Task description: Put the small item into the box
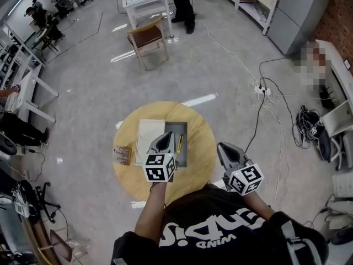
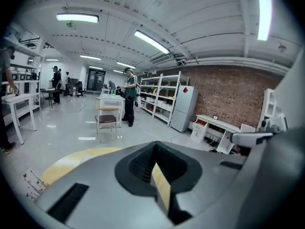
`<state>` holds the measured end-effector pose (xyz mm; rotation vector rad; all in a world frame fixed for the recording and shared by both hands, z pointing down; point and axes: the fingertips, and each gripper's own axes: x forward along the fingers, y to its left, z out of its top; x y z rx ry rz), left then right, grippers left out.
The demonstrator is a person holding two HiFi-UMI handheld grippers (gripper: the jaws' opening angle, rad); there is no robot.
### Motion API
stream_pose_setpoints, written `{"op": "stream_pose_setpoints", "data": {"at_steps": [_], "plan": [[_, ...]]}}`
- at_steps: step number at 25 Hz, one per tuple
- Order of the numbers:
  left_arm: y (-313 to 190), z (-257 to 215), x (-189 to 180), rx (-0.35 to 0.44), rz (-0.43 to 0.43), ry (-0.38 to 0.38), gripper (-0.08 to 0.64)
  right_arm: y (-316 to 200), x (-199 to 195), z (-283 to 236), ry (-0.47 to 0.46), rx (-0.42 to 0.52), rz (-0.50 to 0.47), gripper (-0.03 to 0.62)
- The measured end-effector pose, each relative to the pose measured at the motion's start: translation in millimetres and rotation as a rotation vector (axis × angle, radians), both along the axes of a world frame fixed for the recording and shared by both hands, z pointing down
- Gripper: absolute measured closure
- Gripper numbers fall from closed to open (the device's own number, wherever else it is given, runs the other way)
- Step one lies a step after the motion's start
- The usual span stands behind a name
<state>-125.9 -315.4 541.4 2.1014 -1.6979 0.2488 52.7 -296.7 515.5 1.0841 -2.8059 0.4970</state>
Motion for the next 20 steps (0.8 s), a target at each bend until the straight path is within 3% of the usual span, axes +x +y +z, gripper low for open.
{"op": "stream_pose_setpoints", "data": {"at_steps": [10, 15, 20], "plan": [[67, -45, 1, 0.188, 0.026, 0.068, 0.551, 5, -13, -10, -0.014, 0.028, -0.036, 0.589], [91, -47, -14, 0.269, -0.033, 0.049, 0.551, 10, -18, -10, -0.02, 0.035, -0.051, 0.589], [100, -48, -16, 0.29, -0.062, 0.067, 0.551, 14, -22, -11, -0.018, 0.042, -0.057, 0.589]]}}
